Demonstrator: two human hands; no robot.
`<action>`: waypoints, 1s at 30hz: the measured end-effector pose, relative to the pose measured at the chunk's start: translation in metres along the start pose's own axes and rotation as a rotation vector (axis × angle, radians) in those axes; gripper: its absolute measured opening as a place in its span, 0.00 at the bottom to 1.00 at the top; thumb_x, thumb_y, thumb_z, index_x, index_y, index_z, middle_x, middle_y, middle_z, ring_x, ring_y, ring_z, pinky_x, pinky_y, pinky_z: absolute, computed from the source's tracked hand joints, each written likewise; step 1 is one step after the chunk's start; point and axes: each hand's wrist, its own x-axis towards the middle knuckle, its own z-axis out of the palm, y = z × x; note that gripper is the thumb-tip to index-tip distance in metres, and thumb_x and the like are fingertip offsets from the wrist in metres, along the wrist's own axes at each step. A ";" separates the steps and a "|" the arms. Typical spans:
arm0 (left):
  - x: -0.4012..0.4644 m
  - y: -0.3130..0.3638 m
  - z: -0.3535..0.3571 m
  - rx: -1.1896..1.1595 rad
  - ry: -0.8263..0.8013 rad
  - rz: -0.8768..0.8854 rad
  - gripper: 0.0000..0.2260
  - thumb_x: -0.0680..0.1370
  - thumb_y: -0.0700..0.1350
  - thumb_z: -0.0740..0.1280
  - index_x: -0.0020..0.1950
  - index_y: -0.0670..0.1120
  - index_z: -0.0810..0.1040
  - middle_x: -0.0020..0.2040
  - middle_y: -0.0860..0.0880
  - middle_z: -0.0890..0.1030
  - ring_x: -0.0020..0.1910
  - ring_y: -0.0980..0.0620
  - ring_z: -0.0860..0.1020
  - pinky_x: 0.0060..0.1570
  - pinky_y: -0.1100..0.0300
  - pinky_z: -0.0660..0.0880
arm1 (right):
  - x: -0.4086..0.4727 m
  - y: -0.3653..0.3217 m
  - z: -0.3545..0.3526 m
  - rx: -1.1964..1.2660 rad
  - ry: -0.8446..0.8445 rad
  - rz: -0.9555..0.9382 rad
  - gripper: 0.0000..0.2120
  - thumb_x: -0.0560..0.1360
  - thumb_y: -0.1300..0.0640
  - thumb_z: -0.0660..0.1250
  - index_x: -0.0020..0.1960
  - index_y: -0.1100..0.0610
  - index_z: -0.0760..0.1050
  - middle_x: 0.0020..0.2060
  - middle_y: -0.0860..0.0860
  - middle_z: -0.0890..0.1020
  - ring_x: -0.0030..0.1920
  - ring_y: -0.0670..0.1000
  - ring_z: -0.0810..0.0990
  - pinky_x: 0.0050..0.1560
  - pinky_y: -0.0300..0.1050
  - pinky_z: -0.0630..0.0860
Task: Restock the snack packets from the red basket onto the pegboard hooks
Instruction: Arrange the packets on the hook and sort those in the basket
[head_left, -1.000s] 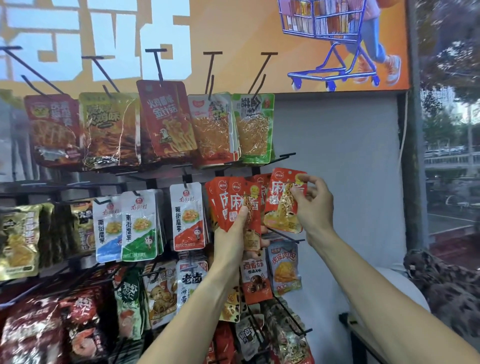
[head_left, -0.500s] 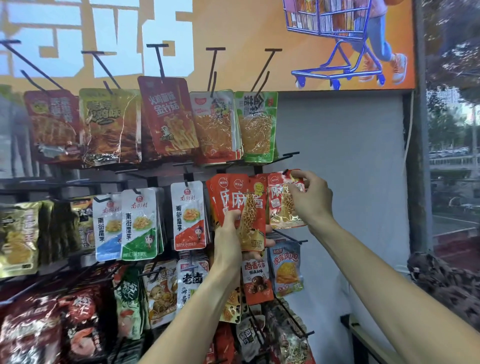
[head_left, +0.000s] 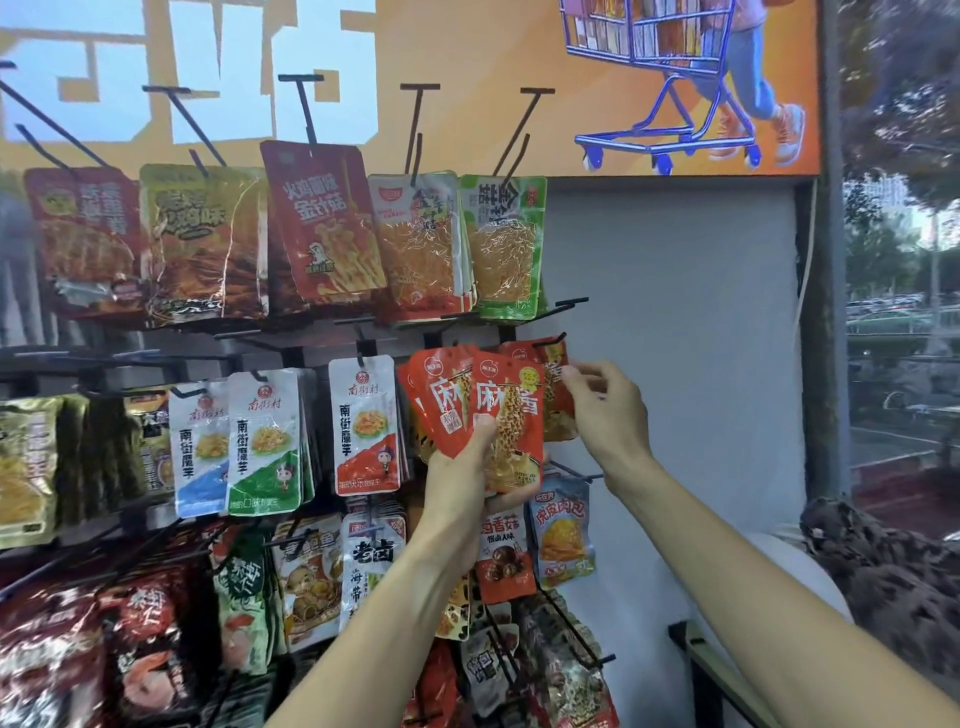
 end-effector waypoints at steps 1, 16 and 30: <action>-0.001 -0.001 0.002 -0.002 0.000 0.002 0.09 0.84 0.49 0.68 0.63 0.49 0.80 0.48 0.50 0.89 0.46 0.45 0.88 0.36 0.53 0.86 | -0.011 -0.002 -0.001 0.077 -0.012 0.015 0.15 0.81 0.44 0.68 0.63 0.51 0.78 0.55 0.46 0.82 0.54 0.46 0.82 0.49 0.42 0.80; -0.003 0.003 0.008 -0.033 0.009 0.007 0.18 0.84 0.55 0.68 0.68 0.45 0.79 0.54 0.43 0.88 0.50 0.43 0.88 0.46 0.48 0.87 | -0.016 -0.001 0.000 0.302 0.074 -0.011 0.20 0.77 0.61 0.76 0.57 0.41 0.73 0.54 0.53 0.83 0.51 0.52 0.86 0.48 0.57 0.86; -0.011 0.011 -0.006 0.036 -0.008 0.022 0.19 0.84 0.54 0.68 0.65 0.39 0.82 0.52 0.41 0.88 0.44 0.43 0.89 0.31 0.61 0.83 | 0.020 -0.011 -0.010 0.028 0.047 -0.048 0.18 0.79 0.57 0.73 0.68 0.52 0.77 0.60 0.53 0.81 0.53 0.52 0.82 0.46 0.46 0.83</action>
